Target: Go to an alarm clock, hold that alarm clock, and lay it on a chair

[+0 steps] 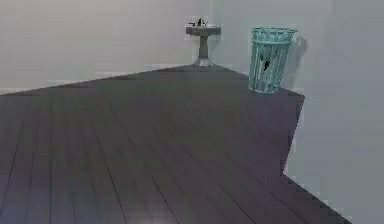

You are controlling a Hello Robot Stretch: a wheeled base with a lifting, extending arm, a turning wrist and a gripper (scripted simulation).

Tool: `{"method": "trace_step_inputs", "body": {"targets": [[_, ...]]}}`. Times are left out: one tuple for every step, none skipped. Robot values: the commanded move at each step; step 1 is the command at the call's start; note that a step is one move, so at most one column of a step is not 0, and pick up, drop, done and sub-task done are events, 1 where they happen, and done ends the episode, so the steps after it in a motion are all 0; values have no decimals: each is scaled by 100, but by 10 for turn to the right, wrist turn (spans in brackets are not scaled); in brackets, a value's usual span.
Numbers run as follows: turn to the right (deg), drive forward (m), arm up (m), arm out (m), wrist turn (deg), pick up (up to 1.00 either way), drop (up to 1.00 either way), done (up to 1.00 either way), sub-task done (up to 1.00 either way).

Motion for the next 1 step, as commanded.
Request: {"method": "trace_step_inputs", "body": {"targets": [[450,0,0,0,0,0,0,0,0]]}}
